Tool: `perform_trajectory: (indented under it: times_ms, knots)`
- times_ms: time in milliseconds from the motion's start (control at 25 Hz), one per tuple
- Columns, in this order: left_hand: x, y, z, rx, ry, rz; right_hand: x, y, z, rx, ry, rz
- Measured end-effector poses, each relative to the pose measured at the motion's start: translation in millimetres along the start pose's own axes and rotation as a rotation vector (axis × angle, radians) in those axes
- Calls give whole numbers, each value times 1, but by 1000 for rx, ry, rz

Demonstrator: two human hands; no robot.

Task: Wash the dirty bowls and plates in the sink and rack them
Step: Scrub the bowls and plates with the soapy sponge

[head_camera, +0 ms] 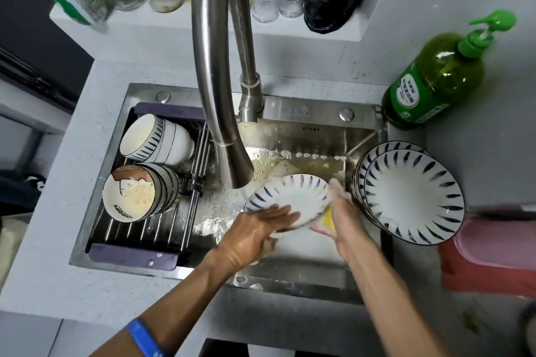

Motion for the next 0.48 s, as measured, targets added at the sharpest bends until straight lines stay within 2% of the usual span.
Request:
perform_trajectory:
  times_ms: [40, 120, 160, 200, 240, 280, 360, 440, 480]
  knots:
    - [-4, 7, 8, -146, 108, -108, -3, -6, -2, 20, -8, 117]
    - [-14, 12, 15, -409, 541, -452, -5, -16, -4, -53, 17, 196]
    - [-18, 5, 15, -523, 757, -707, 0, -21, -6, -127, 119, 69]
    - [-22, -5, 14, -664, 898, -955, 10, -28, -12, -192, 283, -130]
    - [-21, -9, 10, -779, 968, -1086, 16, -40, -19, -191, 487, -328]
    - [-20, -10, 9, -805, 996, -1124, 19, -52, -27, -157, 690, -512]
    - [-20, -8, 7, -739, 1047, -1163, 28, -59, -30, -173, 955, -701]
    - [-20, -6, 6, -760, 1050, -1239, 41, -43, -26, -234, 898, -620]
    - [-18, -6, 3, -771, 1057, -1263, 38, -41, -26, -214, 882, -624]
Point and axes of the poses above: each hand's wrist, its own z-axis towards the middle knuckle, its own y-axis out of the back of the hand, x = y × z, the point moved 6 cm from there along z, towards the middle knuckle, and after that the axes turned 14 degrees about -y, right-handed, at the moved point
